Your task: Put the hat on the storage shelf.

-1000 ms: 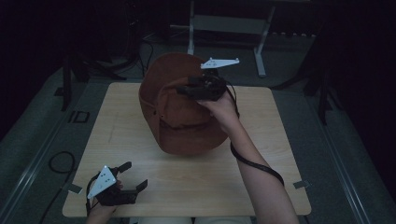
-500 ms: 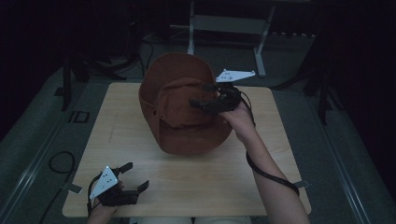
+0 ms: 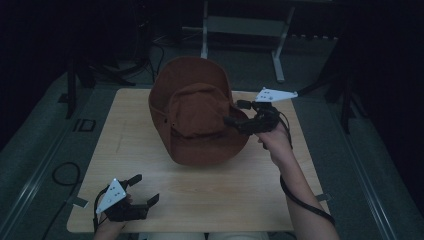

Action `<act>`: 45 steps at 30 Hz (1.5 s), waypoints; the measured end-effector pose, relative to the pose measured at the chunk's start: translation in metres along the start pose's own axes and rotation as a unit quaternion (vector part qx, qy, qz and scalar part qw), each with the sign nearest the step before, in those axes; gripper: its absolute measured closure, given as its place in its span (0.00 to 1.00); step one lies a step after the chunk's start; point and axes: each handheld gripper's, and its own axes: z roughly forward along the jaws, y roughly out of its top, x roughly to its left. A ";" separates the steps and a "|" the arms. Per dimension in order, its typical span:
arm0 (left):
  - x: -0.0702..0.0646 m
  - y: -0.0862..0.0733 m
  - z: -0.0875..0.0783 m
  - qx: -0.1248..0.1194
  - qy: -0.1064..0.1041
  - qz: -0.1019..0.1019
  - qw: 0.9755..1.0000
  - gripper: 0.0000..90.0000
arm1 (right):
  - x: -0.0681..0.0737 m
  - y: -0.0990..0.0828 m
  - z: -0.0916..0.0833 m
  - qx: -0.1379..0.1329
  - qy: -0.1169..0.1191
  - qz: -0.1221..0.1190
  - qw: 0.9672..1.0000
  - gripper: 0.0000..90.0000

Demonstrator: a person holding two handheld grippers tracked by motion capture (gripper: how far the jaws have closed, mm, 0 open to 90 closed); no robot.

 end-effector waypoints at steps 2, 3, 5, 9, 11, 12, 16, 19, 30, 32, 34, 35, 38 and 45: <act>0.000 0.000 0.000 0.002 0.001 0.002 1.000 0.10 | -0.001 -0.006 -0.006 0.000 -0.003 0.002 1.000 0.16; 0.000 0.000 0.000 0.002 0.002 0.003 1.000 0.10 | -0.002 -0.009 -0.009 0.000 -0.006 0.003 1.000 0.16; 0.000 0.000 0.001 0.001 0.002 0.002 1.000 0.10 | -0.004 -0.015 -0.015 -0.001 -0.009 0.006 1.000 0.16; 0.000 0.000 0.001 0.002 0.003 0.002 1.000 0.10 | -0.009 -0.030 -0.026 0.000 -0.018 0.012 1.000 0.16; 0.000 0.000 0.001 0.002 0.003 0.001 1.000 0.10 | -0.010 -0.035 -0.029 0.001 -0.025 0.014 1.000 0.16; 0.000 0.000 0.001 0.002 0.003 0.002 1.000 0.10 | -0.011 -0.039 -0.032 0.003 -0.027 0.014 1.000 0.16; 0.001 0.000 0.001 0.003 0.004 0.001 1.000 0.10 | -0.015 -0.050 -0.036 0.004 -0.035 0.017 0.999 0.16; 0.000 -0.001 0.001 0.003 0.005 0.002 1.000 0.10 | -0.017 -0.059 -0.042 0.004 -0.037 0.022 0.999 0.16; 0.000 -0.001 0.002 0.005 0.008 0.001 1.000 0.10 | -0.026 -0.100 -0.057 0.016 -0.057 0.040 0.997 0.16; 0.001 -0.001 0.002 0.003 0.008 0.000 1.000 0.10 | -0.027 -0.110 -0.058 0.019 -0.059 0.046 0.997 0.16; 0.001 -0.001 0.002 0.004 0.009 0.000 1.000 0.10 | -0.029 -0.125 -0.060 0.027 -0.063 0.053 0.996 0.16; 0.001 -0.001 0.002 0.006 0.009 0.000 1.000 0.10 | -0.029 -0.130 -0.060 0.030 -0.065 0.054 0.996 0.16; 0.001 -0.002 0.003 0.005 0.009 -0.001 1.000 0.10 | -0.030 -0.141 -0.061 0.033 -0.069 0.059 0.995 0.17; 0.002 -0.002 0.002 0.002 0.019 0.000 1.000 0.10 | -0.032 -0.178 -0.066 0.048 -0.083 0.064 0.993 0.17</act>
